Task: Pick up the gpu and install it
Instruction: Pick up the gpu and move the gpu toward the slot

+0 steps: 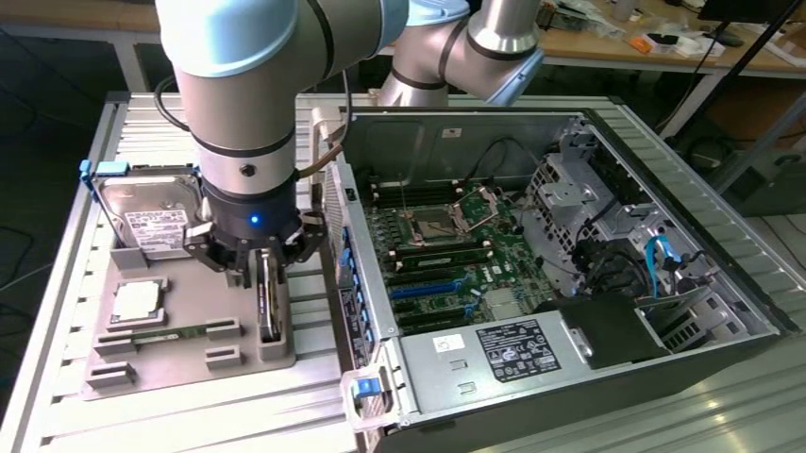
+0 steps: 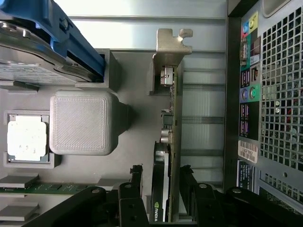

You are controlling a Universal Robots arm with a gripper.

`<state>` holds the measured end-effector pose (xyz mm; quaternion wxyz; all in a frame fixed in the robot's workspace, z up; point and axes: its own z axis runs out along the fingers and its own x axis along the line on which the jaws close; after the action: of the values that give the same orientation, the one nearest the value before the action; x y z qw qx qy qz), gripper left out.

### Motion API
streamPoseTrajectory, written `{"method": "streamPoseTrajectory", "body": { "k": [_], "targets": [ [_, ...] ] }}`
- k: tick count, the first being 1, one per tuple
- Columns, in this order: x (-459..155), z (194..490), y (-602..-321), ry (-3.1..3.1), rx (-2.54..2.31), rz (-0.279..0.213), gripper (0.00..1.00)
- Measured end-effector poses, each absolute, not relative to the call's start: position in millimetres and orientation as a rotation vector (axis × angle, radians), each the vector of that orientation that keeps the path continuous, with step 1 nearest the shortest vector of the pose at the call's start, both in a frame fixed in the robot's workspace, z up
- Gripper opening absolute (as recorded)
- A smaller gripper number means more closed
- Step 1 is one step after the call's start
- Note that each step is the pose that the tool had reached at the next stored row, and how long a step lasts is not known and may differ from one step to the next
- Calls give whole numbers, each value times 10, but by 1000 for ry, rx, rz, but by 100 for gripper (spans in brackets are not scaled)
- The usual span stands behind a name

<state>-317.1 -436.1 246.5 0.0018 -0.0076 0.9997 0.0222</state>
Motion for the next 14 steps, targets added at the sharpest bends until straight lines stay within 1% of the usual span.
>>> {"method": "streamPoseTrajectory", "body": {
  "k": [1, 2, 3, 4, 5, 14],
  "targets": [
    [-3171, 2465, -4361, 3137, -24, 70, 44],
    [-3171, 2465, -4361, 3137, -24, 70, 37],
    [-3171, 2465, -4361, 3137, -24, 70, 37],
    [-3171, 2465, -4361, 3137, -24, 70, 31],
    [-3171, 2465, -4361, 3137, -24, 70, 27],
    [-3171, 2466, -4361, 3137, -24, 70, 27]
  ]
}}
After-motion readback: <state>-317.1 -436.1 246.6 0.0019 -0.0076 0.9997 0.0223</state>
